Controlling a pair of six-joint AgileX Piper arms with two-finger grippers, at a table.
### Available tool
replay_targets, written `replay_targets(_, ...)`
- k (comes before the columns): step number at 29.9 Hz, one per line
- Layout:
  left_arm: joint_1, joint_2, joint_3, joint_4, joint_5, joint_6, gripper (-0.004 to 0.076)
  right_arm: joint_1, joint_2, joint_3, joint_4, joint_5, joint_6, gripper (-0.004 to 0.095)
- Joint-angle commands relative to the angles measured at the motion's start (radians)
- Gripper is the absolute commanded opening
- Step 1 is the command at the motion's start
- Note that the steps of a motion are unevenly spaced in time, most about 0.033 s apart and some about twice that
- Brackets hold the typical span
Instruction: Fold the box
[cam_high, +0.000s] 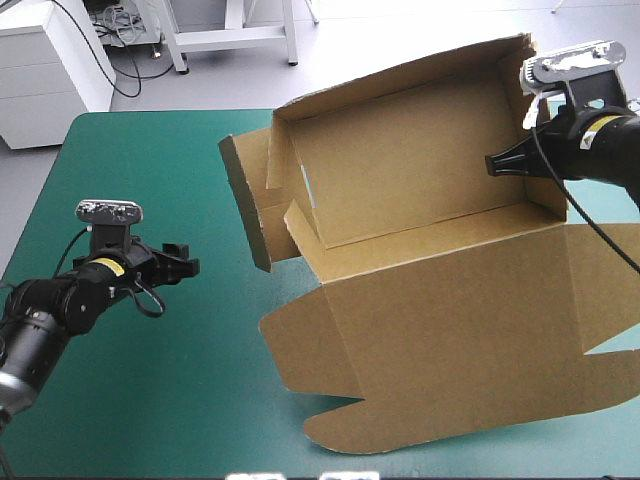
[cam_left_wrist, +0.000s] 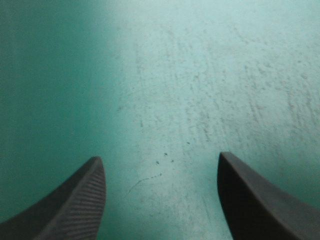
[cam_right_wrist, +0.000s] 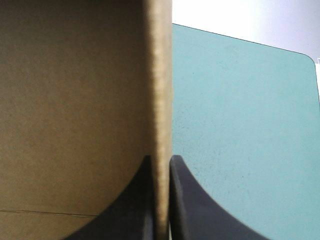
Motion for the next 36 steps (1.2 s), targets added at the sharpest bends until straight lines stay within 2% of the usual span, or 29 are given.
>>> replay_targets(1, 0.089, 0.073, -0.065, -0.099, -0.048, -0.013, 0.0415, -0.006, -0.03, -0.031, -0.005, 0.001, 0.005, -0.0018)
replay_targets(4, 0.166, 0.125, -0.066, -0.274, -0.093, 0.092, 0.0354, -0.006, -0.03, -0.031, -0.005, 0.001, 0.005, -0.0018)
replay_targets(8, 0.2, 0.18, -0.066, -0.592, -0.086, 0.451, 0.033, -0.006, -0.03, -0.031, 0.001, 0.001, 0.005, -0.0018)
replay_targets(11, 0.2, 0.223, -0.066, -0.817, -0.049, 0.692, 0.0331, -0.006, -0.03, -0.031, 0.014, 0.001, 0.005, -0.0018)
replay_targets(13, 0.2, 0.253, -0.066, -0.955, -0.024, 0.796, 0.0335, -0.006, -0.03, -0.031, 0.019, 0.001, 0.005, -0.0018)
replay_targets(14, 0.2, 0.273, -0.066, -1.042, -0.005, 0.909, 0.034, -0.006, -0.03, -0.031, 0.019, 0.001, 0.005, -0.0018)
replay_targets(20, 0.2, 0.365, -0.066, -1.342, 0.091, 1.253, 0.034, -0.006, -0.03, -0.031, 0.019, 0.001, 0.005, -0.0018)
replay_targets(23, 0.2, 0.402, -0.065, -1.419, 0.153, 1.297, 0.0339, -0.006, -0.03, -0.031, 0.019, 0.001, 0.005, -0.0018)
replay_targets(27, 0.2, 0.442, -0.065, -1.516, 0.177, 1.295, 0.0328, -0.006, -0.03, -0.031, 0.019, 0.001, 0.005, -0.0017)
replay_targets(30, 0.198, 0.477, -0.065, -1.563, 0.25, 1.346, 0.0326, -0.006, -0.03, -0.031, 0.019, 0.001, 0.005, -0.0018)
replay_targets(33, 0.198, 0.511, -0.065, -1.623, 0.435, 1.42, 0.0326, -0.006, -0.021, -0.031, 0.019, 0.001, 0.005, -0.0018)
replay_targets(36, 0.198, 0.526, -0.065, -1.692, 0.578, 1.442, 0.0326, -0.006, -0.011, -0.031, 0.019, 0.001, 0.005, -0.0018)
